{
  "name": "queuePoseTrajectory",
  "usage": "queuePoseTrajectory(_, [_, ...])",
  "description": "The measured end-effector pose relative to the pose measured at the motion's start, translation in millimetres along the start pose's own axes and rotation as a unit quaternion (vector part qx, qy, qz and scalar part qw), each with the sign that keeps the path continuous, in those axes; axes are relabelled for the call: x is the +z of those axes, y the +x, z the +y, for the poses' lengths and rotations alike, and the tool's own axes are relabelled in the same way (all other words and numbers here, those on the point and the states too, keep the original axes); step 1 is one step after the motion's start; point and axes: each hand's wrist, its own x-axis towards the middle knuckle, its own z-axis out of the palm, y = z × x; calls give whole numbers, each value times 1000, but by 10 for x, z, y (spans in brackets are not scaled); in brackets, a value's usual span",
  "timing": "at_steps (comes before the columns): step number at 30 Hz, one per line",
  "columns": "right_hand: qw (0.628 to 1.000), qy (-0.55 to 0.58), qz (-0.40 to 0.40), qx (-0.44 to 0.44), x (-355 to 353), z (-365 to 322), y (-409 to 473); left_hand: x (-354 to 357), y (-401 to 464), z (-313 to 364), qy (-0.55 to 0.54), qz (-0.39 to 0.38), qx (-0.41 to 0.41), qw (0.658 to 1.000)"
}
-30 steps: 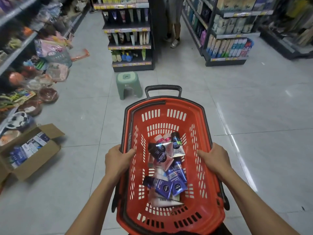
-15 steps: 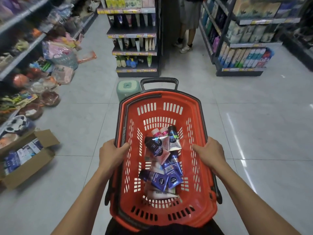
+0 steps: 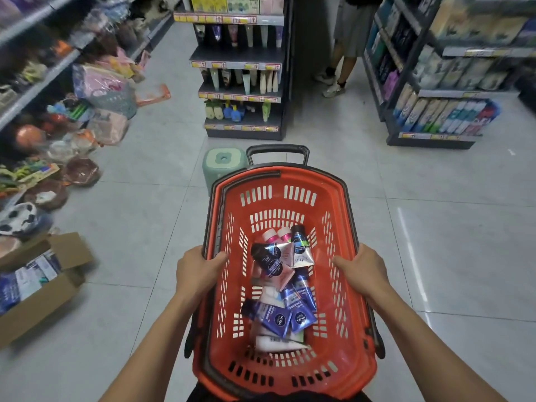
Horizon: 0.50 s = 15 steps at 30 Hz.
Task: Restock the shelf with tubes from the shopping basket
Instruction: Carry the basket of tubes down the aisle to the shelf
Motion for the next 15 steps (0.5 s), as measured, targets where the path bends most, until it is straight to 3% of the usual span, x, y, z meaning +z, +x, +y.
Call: queuePoseTrajectory(15, [996, 21, 55, 72, 143, -1309, 1456, -188, 2225, 1028, 17, -75, 34, 996])
